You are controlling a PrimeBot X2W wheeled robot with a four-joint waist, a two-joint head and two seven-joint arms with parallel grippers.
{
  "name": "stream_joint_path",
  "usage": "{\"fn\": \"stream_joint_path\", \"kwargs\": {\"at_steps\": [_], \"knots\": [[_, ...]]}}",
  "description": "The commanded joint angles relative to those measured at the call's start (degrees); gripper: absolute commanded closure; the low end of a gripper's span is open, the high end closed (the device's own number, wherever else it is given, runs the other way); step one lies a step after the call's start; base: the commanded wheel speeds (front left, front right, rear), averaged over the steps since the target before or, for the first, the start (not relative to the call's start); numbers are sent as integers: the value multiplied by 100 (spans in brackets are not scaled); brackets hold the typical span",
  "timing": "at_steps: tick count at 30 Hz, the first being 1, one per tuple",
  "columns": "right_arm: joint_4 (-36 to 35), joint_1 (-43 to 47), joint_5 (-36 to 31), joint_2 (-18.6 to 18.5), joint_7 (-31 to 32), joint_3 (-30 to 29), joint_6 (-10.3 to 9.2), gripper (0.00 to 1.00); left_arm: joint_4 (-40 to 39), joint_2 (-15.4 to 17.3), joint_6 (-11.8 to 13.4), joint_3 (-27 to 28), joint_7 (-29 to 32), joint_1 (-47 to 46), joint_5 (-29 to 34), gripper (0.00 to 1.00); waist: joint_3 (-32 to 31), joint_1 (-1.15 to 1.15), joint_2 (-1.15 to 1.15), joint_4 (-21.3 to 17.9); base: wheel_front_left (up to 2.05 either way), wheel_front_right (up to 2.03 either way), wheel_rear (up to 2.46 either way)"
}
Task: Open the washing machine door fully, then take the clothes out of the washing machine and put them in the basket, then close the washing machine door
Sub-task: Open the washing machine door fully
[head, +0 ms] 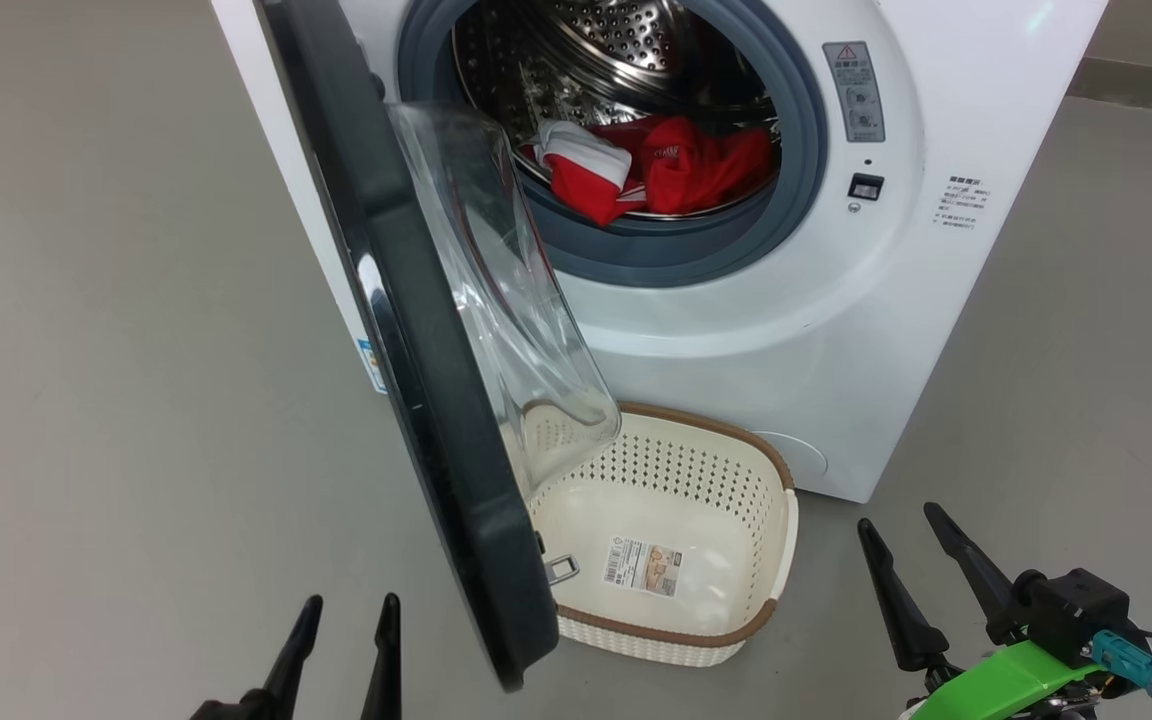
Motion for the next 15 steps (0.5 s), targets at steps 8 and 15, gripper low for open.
{"fn": "stream_joint_path", "kwargs": {"at_steps": [8,15], "knots": [[-128,-94,-73,-35,-53,99,43,0,-587,45,88,406,-51,-272,21,100,-4,0,0,0,0,0,0],[-176,-66,-68,-42,-53,98,43,0,-1958,45,196,647,-51,-602,71,100,-10,0,0,-1,0,0,0]]}}
